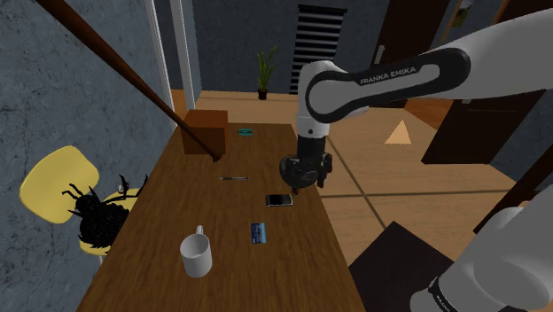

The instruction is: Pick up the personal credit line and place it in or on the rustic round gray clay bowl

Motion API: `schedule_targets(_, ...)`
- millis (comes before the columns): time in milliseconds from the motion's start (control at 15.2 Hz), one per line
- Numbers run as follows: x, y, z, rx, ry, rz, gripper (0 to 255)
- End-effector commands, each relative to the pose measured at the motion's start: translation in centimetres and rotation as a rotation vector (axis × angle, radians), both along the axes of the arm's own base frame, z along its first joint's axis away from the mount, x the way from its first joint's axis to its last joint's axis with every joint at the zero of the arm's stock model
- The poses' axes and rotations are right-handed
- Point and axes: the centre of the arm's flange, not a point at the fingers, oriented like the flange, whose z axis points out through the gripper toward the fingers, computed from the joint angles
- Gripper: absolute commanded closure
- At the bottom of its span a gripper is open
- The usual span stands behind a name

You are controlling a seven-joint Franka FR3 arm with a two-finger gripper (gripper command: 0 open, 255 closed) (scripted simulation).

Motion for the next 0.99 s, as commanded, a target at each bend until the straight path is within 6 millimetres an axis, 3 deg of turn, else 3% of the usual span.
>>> schedule_targets(0,2.0,1.1,-2.4,0.003,0.036,-0.040,0)
schedule_targets(924,12.2,6.3,-19.1,0.019,0.278,-0.311,0)
